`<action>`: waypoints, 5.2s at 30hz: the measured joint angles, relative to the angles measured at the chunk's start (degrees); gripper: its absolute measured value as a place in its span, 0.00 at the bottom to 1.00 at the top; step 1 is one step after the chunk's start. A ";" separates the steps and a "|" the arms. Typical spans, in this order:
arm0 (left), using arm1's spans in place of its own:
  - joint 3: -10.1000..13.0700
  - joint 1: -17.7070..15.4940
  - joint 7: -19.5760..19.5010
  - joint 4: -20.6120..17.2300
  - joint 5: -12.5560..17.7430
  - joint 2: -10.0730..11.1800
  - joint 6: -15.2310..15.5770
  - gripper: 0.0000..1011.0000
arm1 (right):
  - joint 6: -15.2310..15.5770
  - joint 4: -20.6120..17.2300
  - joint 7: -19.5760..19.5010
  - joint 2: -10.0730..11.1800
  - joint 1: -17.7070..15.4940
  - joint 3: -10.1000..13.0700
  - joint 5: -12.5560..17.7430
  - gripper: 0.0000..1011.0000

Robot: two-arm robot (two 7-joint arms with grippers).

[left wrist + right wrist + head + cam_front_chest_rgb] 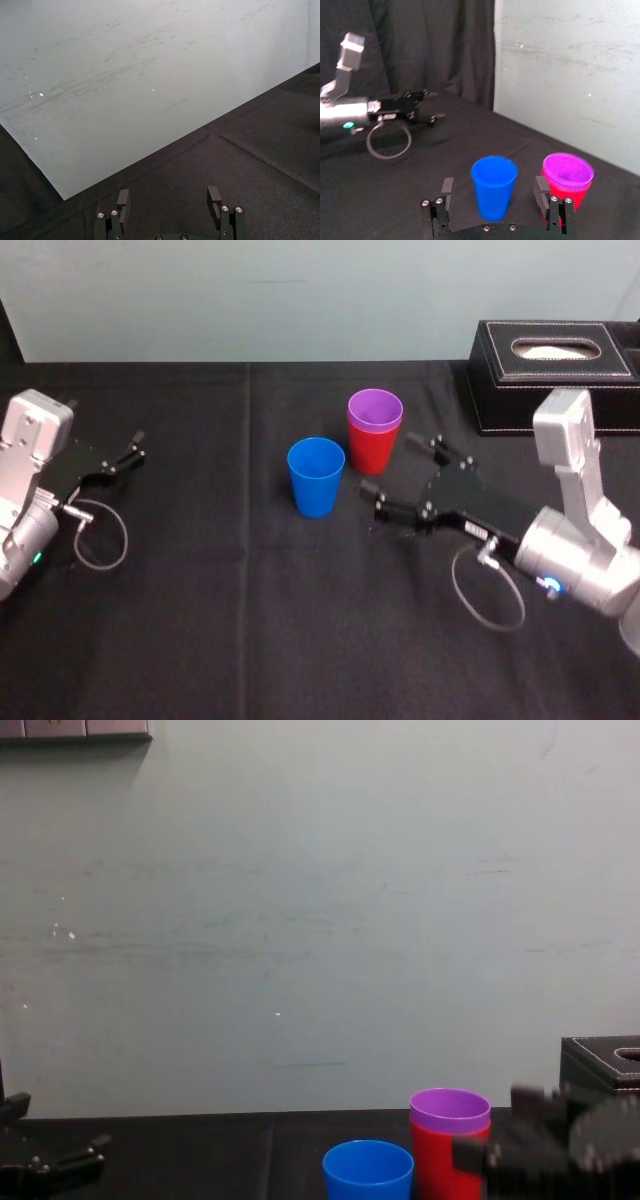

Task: Stack the three plastic cups sequentially using one hand.

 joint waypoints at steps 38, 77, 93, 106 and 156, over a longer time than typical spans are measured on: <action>0.00 0.00 0.00 0.00 0.00 0.00 0.00 0.99 | -0.27 14.44 -7.70 -14.44 5.22 -4.90 -11.01 0.99; 0.00 0.00 0.00 0.00 0.00 0.00 0.00 0.99 | -2.31 21.03 -10.72 -21.75 8.32 -3.65 -16.81 0.99; 0.00 0.00 0.00 0.00 0.00 0.00 0.00 0.99 | -2.25 20.94 -10.69 -21.69 8.39 -3.73 -16.80 0.82; 0.00 0.00 0.00 0.00 0.00 0.00 0.00 0.99 | -0.53 16.84 -9.93 -20.19 7.31 -3.17 -16.56 0.73; 0.00 0.00 0.00 0.00 0.00 0.00 0.00 0.99 | 4.51 15.23 -7.36 -12.24 16.58 1.38 -8.94 0.73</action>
